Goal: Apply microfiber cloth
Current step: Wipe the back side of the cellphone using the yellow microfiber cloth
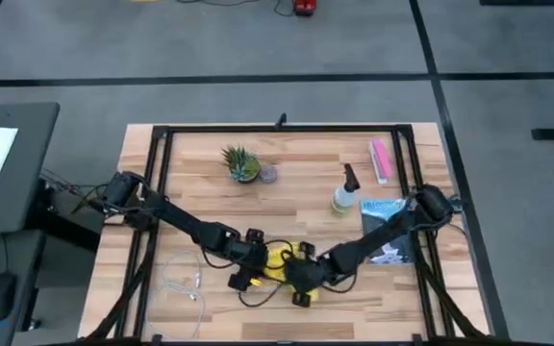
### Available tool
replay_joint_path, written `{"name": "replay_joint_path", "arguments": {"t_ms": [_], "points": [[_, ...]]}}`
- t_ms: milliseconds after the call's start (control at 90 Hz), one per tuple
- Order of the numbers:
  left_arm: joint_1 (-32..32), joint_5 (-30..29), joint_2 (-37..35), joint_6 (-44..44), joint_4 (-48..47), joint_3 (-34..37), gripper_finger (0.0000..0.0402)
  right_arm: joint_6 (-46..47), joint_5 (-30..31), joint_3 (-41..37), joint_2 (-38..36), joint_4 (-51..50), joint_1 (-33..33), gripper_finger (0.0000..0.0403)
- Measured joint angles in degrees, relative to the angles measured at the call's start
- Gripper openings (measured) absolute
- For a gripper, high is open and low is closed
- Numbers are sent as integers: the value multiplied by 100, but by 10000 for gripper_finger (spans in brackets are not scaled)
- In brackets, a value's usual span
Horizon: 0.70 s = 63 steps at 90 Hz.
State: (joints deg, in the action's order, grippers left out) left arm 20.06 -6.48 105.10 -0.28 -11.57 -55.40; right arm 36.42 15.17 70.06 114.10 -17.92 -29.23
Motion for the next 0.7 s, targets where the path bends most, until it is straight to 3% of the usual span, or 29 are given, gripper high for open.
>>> {"name": "replay_joint_path", "arguments": {"t_ms": [89, 156, 356, 411, 533, 700], "points": [[8, -26, 0, -13, -2, 2, 346, 315, 187, -34, -129, -609, -158, 8], [8, -26, 0, -18, 4, 4, 346, 357, 324, -39, -182, -499, -165, 8], [8, -46, 0, -115, 103, 15, 346, -585, 199, -27, 204, 2167, 340, 8], [8, -52, 0, -180, 101, 15, 346, -670, 161, -24, 346, 2467, 474, 8], [8, -53, 2, -272, 99, 15, 346, -524, 119, -13, 444, 1960, 599, 8], [8, -75, 4, -387, 78, 11, 346, -67, 167, 24, 207, 239, 257, 8]]}}
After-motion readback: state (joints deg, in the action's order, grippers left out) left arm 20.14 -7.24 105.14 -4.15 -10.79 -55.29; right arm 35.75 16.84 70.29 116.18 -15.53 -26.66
